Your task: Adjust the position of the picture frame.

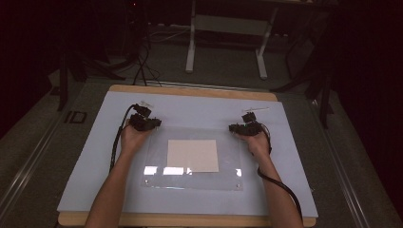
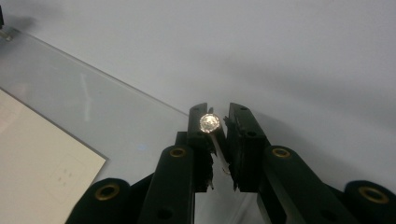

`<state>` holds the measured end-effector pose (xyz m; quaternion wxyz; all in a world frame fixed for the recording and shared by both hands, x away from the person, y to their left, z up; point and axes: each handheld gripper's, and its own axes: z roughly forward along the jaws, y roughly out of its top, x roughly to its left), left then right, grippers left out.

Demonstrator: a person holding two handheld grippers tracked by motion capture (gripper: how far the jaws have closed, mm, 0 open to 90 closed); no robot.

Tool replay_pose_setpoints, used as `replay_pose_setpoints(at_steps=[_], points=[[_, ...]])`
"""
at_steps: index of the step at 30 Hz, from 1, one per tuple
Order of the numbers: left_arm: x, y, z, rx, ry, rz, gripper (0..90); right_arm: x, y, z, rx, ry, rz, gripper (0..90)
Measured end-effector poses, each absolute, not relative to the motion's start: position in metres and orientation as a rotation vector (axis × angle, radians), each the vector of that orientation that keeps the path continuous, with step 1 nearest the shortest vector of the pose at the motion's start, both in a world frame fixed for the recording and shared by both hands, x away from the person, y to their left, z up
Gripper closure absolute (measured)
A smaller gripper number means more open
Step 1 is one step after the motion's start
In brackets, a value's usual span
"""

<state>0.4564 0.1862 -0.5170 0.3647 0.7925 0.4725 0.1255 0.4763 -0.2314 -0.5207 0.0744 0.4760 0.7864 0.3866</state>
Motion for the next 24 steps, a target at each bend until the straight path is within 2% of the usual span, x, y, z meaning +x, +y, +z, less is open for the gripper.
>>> replay_pose_setpoints(at_steps=[24], points=[[0.4567,0.1909,-0.5218,2.007,1.204,0.282,81.4,0.4700,-0.2254,-0.5249,1.366,2.313,1.111,82.3]])
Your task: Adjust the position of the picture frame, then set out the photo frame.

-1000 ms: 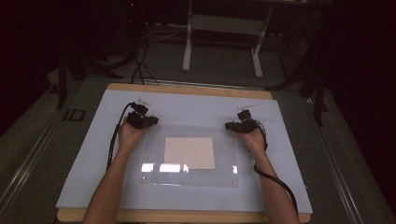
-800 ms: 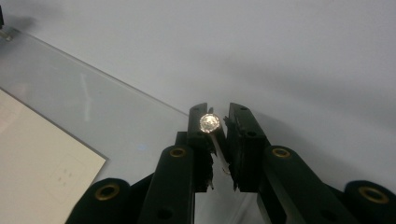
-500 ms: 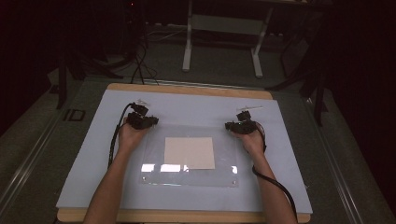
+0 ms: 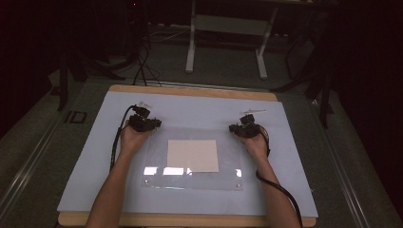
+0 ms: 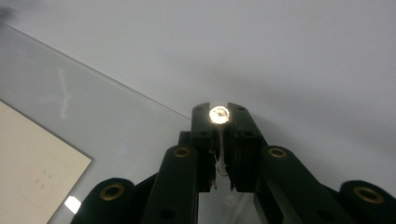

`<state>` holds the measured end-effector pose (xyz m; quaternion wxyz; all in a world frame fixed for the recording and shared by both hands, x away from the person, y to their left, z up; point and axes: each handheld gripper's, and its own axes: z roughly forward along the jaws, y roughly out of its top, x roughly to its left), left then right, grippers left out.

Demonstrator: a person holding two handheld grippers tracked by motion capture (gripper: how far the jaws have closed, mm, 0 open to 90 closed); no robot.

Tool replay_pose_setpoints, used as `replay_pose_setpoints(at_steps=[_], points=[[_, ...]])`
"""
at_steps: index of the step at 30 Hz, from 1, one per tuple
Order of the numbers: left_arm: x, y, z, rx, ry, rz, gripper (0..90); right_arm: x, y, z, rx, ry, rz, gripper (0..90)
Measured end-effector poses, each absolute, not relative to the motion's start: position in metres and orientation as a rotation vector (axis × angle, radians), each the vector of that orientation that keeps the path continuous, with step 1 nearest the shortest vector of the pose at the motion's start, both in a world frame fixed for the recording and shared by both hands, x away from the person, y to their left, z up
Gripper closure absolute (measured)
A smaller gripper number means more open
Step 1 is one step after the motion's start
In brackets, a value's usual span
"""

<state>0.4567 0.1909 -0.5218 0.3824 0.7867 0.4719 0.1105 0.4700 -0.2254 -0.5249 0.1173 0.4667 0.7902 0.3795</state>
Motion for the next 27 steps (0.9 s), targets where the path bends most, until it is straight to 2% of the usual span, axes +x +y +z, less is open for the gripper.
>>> replay_pose_setpoints(at_steps=[10,12,15,21,24,27], points=[[0.457,0.194,-0.525,1.969,1.205,0.247,79.6,0.469,-0.225,-0.525,1.362,2.304,1.109,81.7],[0.456,0.195,-0.526,1.955,1.213,0.241,78.5,0.469,-0.225,-0.525,1.357,2.294,1.104,78.5],[0.456,0.197,-0.528,1.950,1.241,0.244,71.2,0.466,-0.227,-0.524,1.345,2.274,1.117,76.0],[0.448,0.203,-0.526,1.892,1.238,0.258,64.9,0.458,-0.232,-0.517,1.284,2.226,1.149,70.9],[0.442,0.206,-0.522,1.879,1.218,0.276,62.9,0.455,-0.236,-0.513,1.266,2.194,1.185,71.9],[0.438,0.211,-0.519,1.856,1.199,0.274,62.2,0.452,-0.235,-0.513,1.232,2.188,1.179,77.3]])
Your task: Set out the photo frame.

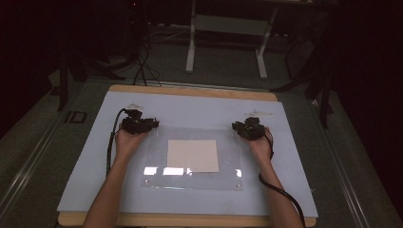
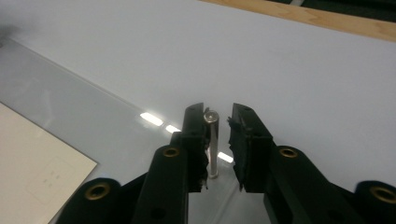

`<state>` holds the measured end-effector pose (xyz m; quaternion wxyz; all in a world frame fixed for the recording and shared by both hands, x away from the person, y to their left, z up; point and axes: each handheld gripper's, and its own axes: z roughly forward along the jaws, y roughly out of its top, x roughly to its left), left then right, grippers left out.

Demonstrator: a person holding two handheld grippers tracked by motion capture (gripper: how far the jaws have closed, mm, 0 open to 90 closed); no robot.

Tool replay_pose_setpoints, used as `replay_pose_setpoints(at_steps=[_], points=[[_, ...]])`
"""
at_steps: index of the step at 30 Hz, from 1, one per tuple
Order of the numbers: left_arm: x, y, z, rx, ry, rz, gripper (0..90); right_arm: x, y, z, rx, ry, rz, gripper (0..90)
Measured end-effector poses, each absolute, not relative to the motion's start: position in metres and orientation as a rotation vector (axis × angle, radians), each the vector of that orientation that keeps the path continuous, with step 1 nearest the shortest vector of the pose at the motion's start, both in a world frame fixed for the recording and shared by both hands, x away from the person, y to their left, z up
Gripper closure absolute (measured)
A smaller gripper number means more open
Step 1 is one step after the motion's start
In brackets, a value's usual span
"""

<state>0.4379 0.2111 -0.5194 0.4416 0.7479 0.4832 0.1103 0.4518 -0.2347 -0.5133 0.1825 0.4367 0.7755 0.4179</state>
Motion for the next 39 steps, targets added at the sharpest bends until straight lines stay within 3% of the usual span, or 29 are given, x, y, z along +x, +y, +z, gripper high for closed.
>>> replay_pose_setpoints(at_steps=[2,5,21,34,39], points=[[0.435,0.214,-0.518,1.847,1.191,0.282,62.2,0.451,-0.233,-0.514,1.236,2.186,1.192,83.1],[0.430,0.218,-0.516,1.839,1.179,0.296,62.5,0.448,-0.229,-0.513,1.212,2.169,1.163,84.2],[0.430,0.213,-0.512,1.834,1.125,0.365,67.9,0.447,-0.231,-0.514,1.208,2.161,1.181,84.8],[0.439,0.202,-0.520,1.854,1.128,0.360,81.2,0.450,-0.234,-0.515,1.224,2.174,1.221,84.5],[0.437,0.201,-0.518,1.877,1.120,0.378,82.3,0.450,-0.234,-0.514,1.224,2.180,1.220,84.5]])
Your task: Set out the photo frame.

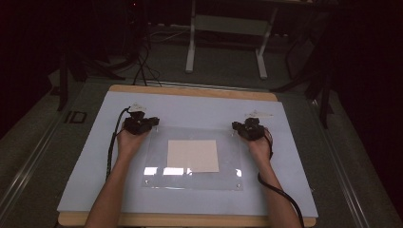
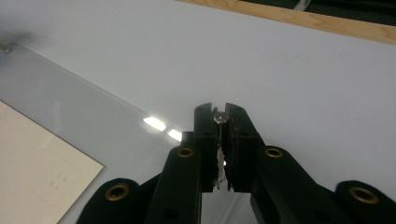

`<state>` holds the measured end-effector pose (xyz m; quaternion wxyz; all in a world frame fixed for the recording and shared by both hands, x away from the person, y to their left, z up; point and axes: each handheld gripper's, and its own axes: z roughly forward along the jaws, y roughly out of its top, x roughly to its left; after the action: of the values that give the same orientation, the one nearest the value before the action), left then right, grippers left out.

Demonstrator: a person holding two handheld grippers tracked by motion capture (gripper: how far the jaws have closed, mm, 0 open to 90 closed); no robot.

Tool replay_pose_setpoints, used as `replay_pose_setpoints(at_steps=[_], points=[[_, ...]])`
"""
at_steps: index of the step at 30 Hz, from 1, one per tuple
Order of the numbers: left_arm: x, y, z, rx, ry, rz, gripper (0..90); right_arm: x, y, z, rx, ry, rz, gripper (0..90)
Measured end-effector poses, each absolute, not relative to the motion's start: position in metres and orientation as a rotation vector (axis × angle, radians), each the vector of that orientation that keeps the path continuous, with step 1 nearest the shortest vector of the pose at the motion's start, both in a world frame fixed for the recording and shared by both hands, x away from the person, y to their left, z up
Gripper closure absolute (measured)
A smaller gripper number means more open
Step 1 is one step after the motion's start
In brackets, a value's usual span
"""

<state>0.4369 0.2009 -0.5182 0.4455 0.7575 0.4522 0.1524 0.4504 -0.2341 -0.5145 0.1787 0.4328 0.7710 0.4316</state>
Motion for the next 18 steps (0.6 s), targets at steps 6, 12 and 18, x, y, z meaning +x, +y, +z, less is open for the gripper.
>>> replay_pose_setpoints(at_steps=[6,12,18], points=[[0.4387,0.2027,-0.5180,1.852,1.092,0.361,76.7,0.4511,-0.2348,-0.5148,1.229,2.182,1.229,84.3],[0.4397,0.2032,-0.5208,1.838,1.093,0.357,81.7,0.4511,-0.2352,-0.5151,1.235,2.183,1.235,84.2],[0.4396,0.2041,-0.5226,1.829,1.086,0.359,81.8,0.4521,-0.2363,-0.5151,1.253,2.189,1.244,84.0]])
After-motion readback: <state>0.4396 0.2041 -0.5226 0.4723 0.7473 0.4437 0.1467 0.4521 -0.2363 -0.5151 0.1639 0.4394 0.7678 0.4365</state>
